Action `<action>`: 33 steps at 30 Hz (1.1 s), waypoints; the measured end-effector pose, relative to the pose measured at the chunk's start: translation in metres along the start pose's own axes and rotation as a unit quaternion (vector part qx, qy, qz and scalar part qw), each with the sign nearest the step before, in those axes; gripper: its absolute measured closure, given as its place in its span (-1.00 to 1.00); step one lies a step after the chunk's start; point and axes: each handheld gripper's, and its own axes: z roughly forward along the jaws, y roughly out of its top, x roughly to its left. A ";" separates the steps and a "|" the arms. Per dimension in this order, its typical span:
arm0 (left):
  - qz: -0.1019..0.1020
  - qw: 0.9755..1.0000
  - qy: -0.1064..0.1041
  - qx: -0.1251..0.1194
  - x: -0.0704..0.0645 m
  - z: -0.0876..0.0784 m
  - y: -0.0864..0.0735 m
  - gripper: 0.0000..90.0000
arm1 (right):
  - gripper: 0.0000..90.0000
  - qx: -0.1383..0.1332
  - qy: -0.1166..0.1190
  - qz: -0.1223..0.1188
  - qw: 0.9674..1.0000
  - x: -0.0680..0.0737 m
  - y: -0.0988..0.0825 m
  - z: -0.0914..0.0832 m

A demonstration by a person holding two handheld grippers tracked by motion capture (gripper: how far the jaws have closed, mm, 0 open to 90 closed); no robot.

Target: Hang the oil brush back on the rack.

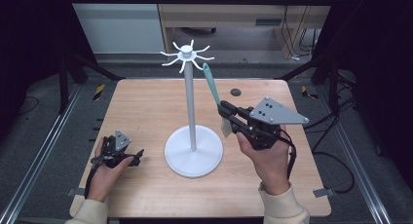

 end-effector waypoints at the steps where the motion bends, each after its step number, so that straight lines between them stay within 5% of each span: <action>1: 0.000 1.000 0.000 0.000 0.000 0.000 0.000 -0.90 | 0.83 0.001 0.000 -0.001 1.000 0.001 0.000 0.000; 33: 0.007 1.000 -0.002 0.008 -0.001 0.001 0.000 -0.90 | 0.83 0.032 -0.012 0.006 0.999 0.008 0.000 0.023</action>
